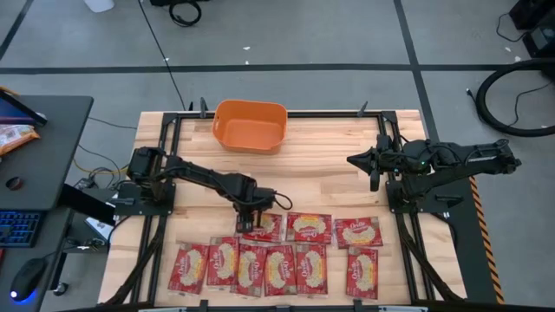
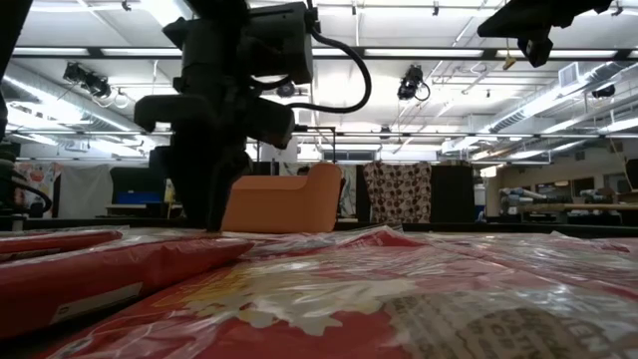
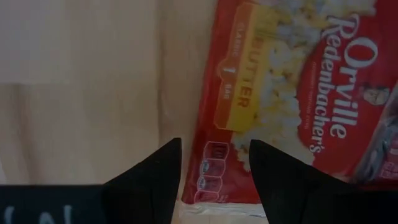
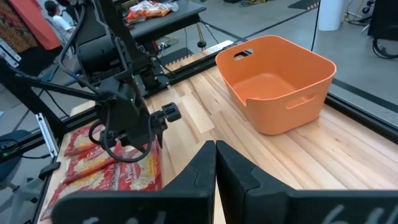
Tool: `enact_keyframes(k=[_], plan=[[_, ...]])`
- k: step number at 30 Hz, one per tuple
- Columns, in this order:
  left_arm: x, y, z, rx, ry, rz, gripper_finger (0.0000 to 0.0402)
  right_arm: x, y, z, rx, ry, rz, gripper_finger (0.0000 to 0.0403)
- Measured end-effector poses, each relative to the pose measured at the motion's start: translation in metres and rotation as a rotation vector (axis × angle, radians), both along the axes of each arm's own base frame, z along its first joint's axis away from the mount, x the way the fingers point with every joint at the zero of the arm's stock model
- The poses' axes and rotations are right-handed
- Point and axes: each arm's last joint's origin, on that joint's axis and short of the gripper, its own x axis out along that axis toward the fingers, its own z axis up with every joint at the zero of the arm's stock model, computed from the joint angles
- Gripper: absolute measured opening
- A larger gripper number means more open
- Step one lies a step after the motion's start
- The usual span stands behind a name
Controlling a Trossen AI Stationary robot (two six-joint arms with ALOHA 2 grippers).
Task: Sort popcorn bags into baskets
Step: Put the red popcorn bag into the orange container
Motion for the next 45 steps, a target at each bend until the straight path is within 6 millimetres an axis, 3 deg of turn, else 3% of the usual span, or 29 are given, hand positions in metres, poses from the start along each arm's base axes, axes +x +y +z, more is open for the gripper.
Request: enact_keyframes(k=[9,20,26,34,45], plan=[[-0.012,-0.002,-0.014,-0.056,0.060,0.017,0.0173,0.000,0.000,0.000,0.001,-0.001,0.000,0.0016],[-0.015,0.001,-0.014,-0.016,0.084,0.104,0.0010,0.000,0.000,0.000,-0.013,0.003,0.004,0.0016],[-0.019,0.008,-0.008,-0.025,0.112,0.124,0.0004,0.000,0.000,0.000,-0.034,0.008,0.010,0.0016],[-0.022,0.021,0.025,-0.017,0.020,0.091,0.0002,0.000,0.000,0.000,-0.038,0.009,0.011,0.0016],[-0.012,0.054,0.026,0.000,-0.088,0.185,0.0001,0.000,0.000,0.000,-0.038,0.009,0.012,0.0016]])
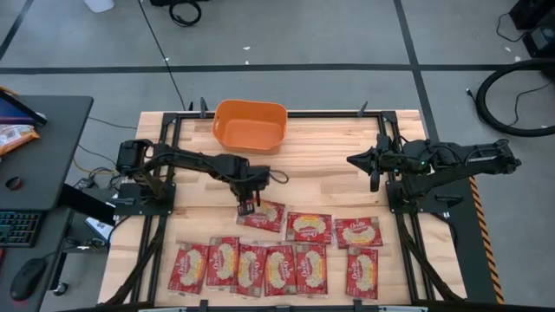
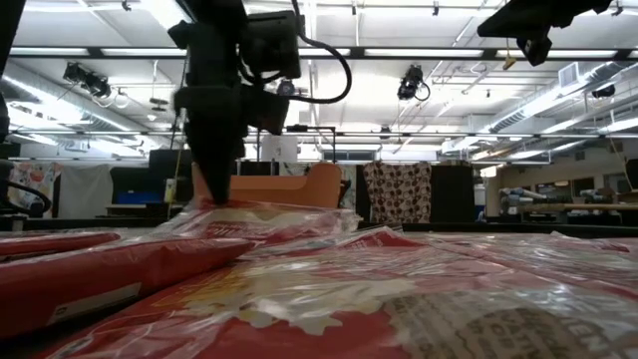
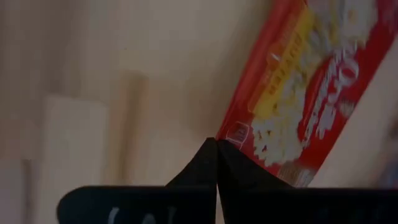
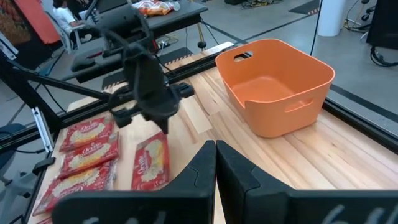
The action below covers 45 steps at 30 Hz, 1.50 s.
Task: Sort popcorn bags into baskets
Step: Put the red popcorn bag into the orange container
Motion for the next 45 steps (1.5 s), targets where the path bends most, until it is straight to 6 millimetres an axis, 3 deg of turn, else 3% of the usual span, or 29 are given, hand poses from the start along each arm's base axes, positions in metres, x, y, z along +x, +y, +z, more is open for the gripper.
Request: enact_keyframes(k=[6,12,16,19,24,27,39,45], plan=[[0.008,0.006,-0.003,0.019,-0.060,-0.042,0.0028,0.000,0.000,0.000,0.010,-0.003,-0.003,0.0016],[0.010,0.003,-0.005,0.055,-0.067,-0.058,0.0097,0.000,0.000,0.000,0.018,-0.007,-0.004,0.0016],[0.007,0.002,-0.005,-0.047,-0.043,-0.051,0.0141,0.000,0.000,0.000,0.018,-0.004,-0.003,0.0016],[0.005,-0.007,-0.006,-0.091,-0.020,-0.089,0.0158,0.000,0.000,0.000,0.018,-0.004,-0.002,0.0016],[0.005,-0.030,-0.006,0.086,-0.015,-0.126,0.0177,0.001,0.000,0.000,0.016,-0.002,-0.006,0.0016],[0.004,-0.034,-0.006,0.113,-0.016,-0.091,0.0191,0.001,0.000,-0.001,0.016,0.001,-0.007,0.0016],[0.007,0.001,-0.010,0.052,-0.011,-0.031,0.0184,0.009,0.001,0.000,0.012,-0.007,-0.012,0.0016],[0.009,0.007,-0.029,-0.013,0.040,-0.064,0.0183,0.013,0.002,-0.001,0.033,-0.010,-0.009,0.0016]])
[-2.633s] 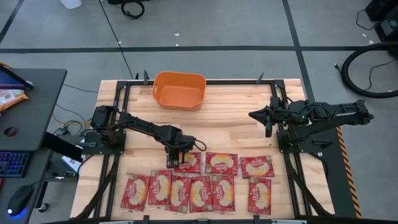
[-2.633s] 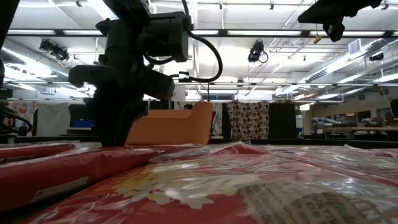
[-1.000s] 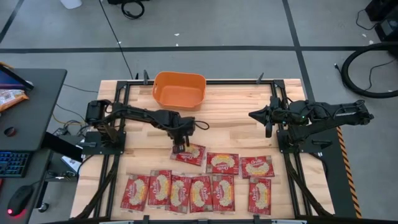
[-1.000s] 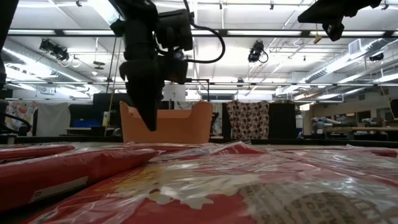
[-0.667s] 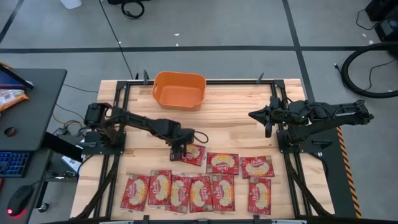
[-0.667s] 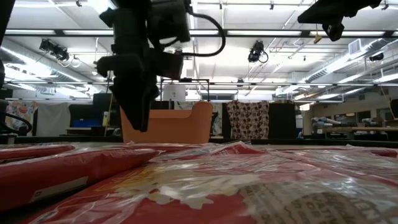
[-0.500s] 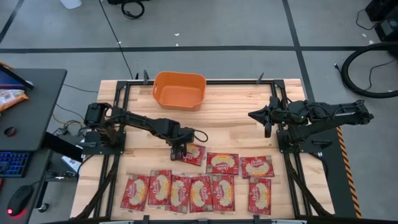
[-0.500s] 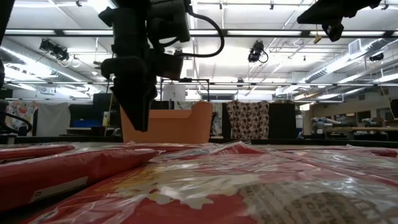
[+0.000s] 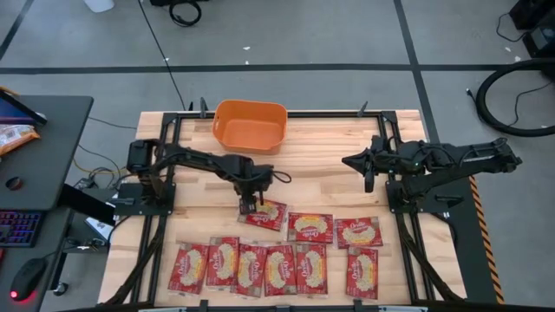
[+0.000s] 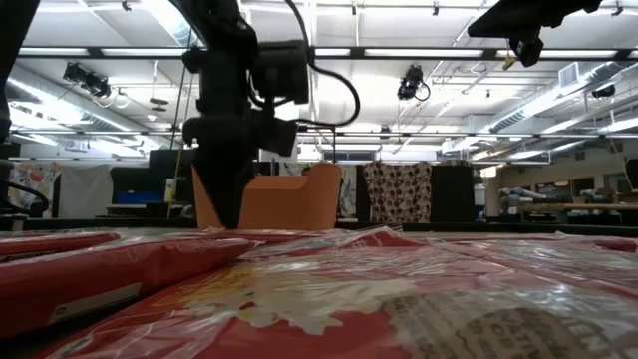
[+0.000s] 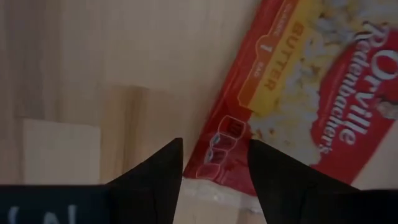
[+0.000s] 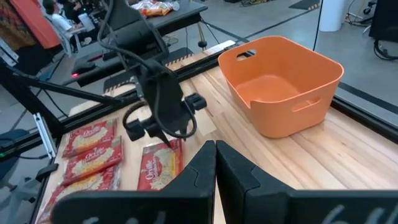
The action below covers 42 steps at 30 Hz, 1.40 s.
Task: Sort popcorn bags into baskets
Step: Put the red popcorn bag into the orange container
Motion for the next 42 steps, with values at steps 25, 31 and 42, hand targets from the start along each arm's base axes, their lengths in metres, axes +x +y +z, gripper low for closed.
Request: enact_keyframes(k=[25,31,42], plan=[[0.008,-0.039,-0.021,-0.097,0.027,-0.097,0.0156,0.003,0.000,-0.001,-0.051,0.024,0.018,0.0016],[0.008,-0.043,-0.023,-0.086,0.028,-0.080,0.0078,0.001,0.000,0.000,-0.069,0.017,0.019,0.0016],[0.008,-0.043,-0.016,-0.094,0.044,-0.007,0.0015,0.001,0.000,0.000,-0.075,0.020,0.021,0.0016]])
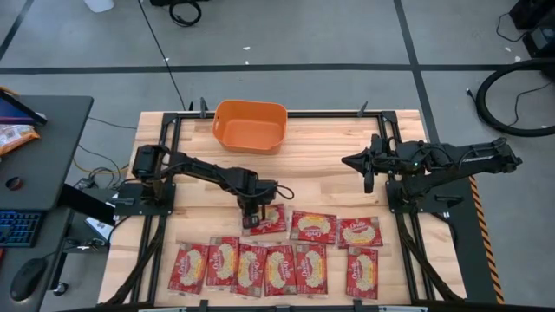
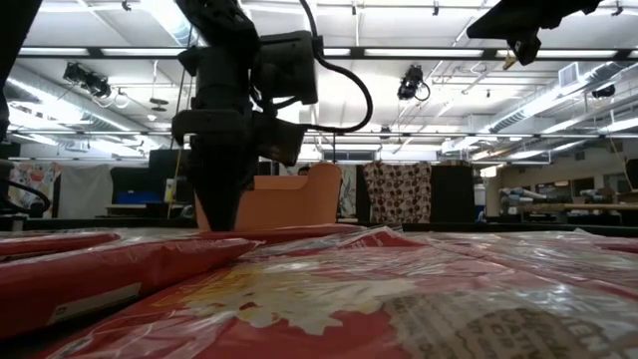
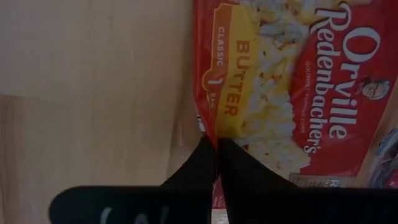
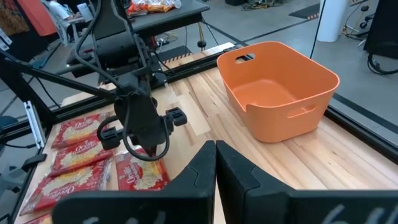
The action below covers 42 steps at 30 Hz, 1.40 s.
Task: Sort popcorn bags into baskets
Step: Put the red popcorn bag into the orange container
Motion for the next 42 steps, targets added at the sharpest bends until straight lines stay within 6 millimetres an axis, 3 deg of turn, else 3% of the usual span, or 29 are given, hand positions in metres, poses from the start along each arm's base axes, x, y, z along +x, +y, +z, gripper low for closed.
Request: enact_keyframes(k=[9,15,31,36,42], plan=[[-0.016,0.023,0.044,0.139,0.051,-0.053,0.0014,0.000,0.000,0.000,0.001,-0.003,0.000,0.0016],[-0.027,0.044,0.095,0.275,0.010,-0.091,0.0014,0.000,0.000,0.000,0.007,-0.007,-0.001,0.0016],[-0.062,0.157,0.201,0.578,-0.109,-0.053,0.0014,0.002,0.000,0.002,0.029,-0.031,-0.015,0.0016],[-0.069,0.194,0.202,0.636,-0.145,-0.036,0.0014,0.003,-0.001,0.001,0.070,-0.044,-0.094,0.0016],[-0.058,0.228,0.166,0.588,-0.126,-0.082,0.0014,0.006,-0.002,-0.001,0.060,-0.037,-0.147,0.0016]])
